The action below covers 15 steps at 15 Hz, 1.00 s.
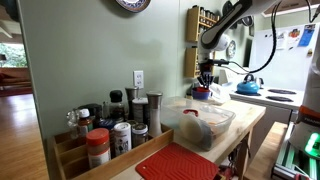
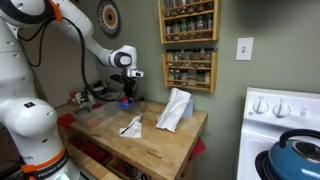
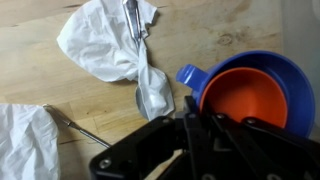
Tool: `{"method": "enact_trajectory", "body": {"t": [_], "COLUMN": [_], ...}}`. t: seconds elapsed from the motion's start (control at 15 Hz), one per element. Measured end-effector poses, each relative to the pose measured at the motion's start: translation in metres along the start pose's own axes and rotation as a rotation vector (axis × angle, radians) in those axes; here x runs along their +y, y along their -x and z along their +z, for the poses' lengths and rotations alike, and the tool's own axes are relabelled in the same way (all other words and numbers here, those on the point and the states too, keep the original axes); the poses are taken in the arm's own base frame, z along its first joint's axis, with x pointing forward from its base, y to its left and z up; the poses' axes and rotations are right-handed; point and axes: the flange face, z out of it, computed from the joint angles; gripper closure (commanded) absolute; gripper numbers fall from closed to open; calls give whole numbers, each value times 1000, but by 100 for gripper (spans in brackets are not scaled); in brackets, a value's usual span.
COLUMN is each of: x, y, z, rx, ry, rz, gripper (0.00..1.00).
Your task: Pick up the orange bowl and stack it into the blue bowl, pick up the orange and blue bowls stack and put it in the crisper drawer
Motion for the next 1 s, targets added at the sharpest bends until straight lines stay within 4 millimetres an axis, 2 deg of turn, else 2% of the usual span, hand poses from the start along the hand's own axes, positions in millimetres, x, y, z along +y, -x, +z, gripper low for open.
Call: {"method": "enact_trajectory", "body": {"t": [0.2,0.4,0.53,0.73,0.87,1.0], "x": [-13,-49,-82,-129,-152,-169], "y": [20,42,55,70,73,67], "z": [-44,-68,-69,-59,-48,-35], "rx": [44,57,51,28,6,-6], "ry": [-32,-68,-78,-70,-60,-58], "rz": [-88,-202,-271,-355,-375,-374], "gripper": [98,98,98,98,98,98]}}
